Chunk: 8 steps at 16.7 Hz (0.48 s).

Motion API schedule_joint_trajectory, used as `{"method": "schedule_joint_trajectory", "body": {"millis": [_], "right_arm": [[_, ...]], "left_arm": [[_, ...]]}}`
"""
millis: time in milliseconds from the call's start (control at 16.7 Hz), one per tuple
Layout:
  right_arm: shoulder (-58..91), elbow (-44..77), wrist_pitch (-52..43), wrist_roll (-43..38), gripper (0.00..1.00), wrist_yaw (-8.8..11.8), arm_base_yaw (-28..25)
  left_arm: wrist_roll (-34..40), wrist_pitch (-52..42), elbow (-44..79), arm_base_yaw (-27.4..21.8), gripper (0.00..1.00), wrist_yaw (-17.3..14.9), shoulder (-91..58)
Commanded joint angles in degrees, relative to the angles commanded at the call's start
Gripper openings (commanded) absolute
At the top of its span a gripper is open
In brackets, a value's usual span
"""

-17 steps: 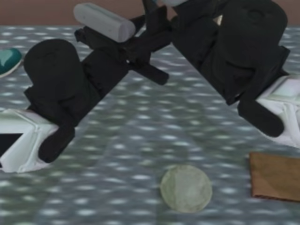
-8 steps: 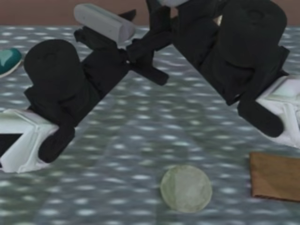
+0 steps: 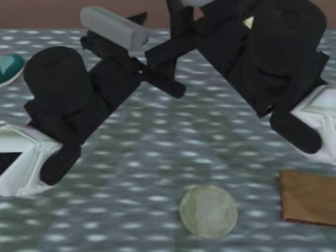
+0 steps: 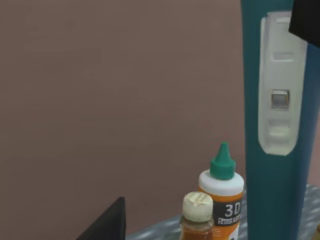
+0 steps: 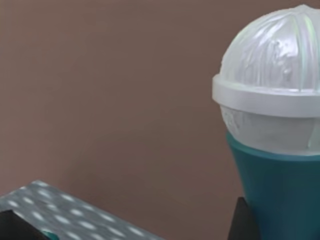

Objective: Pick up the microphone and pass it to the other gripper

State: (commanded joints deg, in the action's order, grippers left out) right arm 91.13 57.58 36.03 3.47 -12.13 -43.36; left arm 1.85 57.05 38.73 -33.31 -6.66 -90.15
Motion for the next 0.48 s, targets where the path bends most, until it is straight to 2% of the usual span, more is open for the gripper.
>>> {"method": "schedule_joint_trajectory", "body": {"millis": [360, 480], "right_arm": [[-5.8, -5.4, -0.1, -0.3, 0.00, 5.3, 4.7], [-6.7, -6.4, -0.2, -0.2, 0.00, 6.2, 5.5]], "left_arm": [[0.1, -0.3, -12.3, 2.5, 1.00, -1.3, 12.6], [0.2, -0.2, -14.0, 2.9, 1.00, -1.5, 14.3]]}}
